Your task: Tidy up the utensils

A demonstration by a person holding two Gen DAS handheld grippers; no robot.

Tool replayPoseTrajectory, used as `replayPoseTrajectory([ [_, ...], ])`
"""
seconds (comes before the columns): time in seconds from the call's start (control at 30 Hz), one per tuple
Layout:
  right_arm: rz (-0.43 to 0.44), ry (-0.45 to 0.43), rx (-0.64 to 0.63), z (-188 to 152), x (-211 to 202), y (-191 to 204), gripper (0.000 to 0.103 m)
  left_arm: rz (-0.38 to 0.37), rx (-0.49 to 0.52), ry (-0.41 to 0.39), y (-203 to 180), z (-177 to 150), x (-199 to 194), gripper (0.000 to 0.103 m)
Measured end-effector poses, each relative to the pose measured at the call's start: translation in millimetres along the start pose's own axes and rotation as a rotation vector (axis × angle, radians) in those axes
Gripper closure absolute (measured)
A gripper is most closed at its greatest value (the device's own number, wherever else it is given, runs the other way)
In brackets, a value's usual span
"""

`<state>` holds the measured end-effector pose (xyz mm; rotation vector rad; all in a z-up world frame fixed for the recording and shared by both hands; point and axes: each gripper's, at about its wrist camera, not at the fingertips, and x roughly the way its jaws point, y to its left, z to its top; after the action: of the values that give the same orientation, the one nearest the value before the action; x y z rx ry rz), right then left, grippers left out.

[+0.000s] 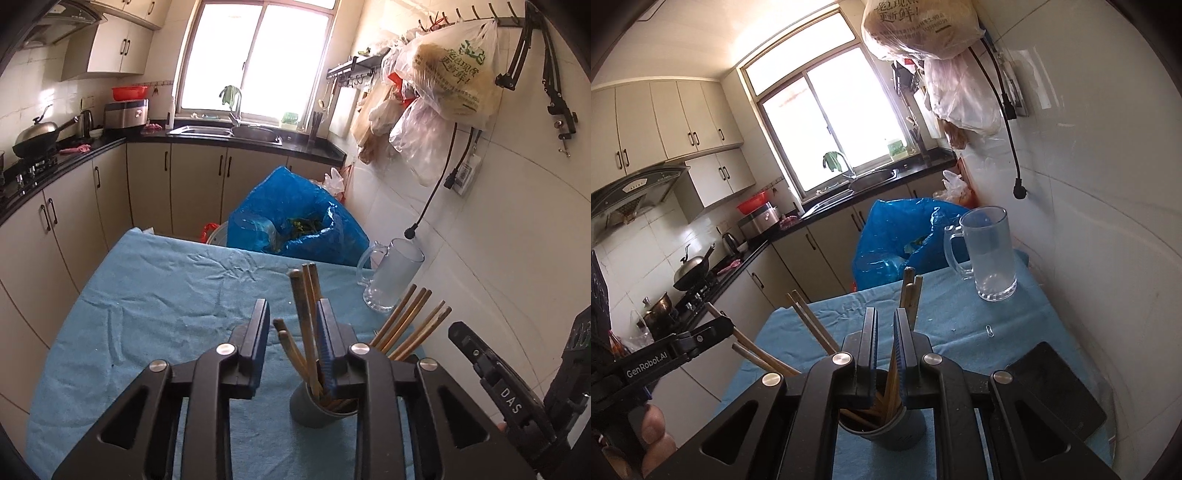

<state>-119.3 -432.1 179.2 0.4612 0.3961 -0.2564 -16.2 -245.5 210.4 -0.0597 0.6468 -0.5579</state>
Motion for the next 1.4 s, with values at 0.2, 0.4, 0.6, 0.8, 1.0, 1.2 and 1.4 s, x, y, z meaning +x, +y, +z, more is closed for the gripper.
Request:
replayPoseTrajectory([
  [0.2,-0.02,-0.013,-0.019,-3.7,-10.5,5.7,0.077,0.016,-0.007,-0.016,6.3,-3.7,-9.9,0.07],
  [0.4,-0.032,-0.026,-0.048,-10.6,-21.7,13.5,0.07,0.037,-0.02,-0.017,13.9,-10.5,-16.1,0.065],
  [0.6,-0.051,-0.037,-0.073,-16.2,-31.4,18.5,0.051,0.063,-0.024,-0.024,19.3,-19.6,-23.0,0.051],
  [0.8,-0.089,-0.049,-0.096,-28.3,-45.0,21.3,0.031,0.138,-0.019,-0.037,31.3,-42.7,-39.8,0.026],
  [1.0,-0.175,-0.064,-0.155,-60.8,-70.3,29.7,0.013,0.305,0.052,-0.063,41.9,-83.6,-70.8,0.007],
  [1.2,-0.266,-0.041,-0.196,-103.1,-92.9,39.1,0.008,0.471,0.127,-0.094,54.2,-121.7,-102.7,0.0],
  [1.4,-0.321,-0.025,-0.198,-128.6,-116.6,46.5,0.008,0.459,0.161,-0.047,64.0,-154.7,-127.4,0.0],
])
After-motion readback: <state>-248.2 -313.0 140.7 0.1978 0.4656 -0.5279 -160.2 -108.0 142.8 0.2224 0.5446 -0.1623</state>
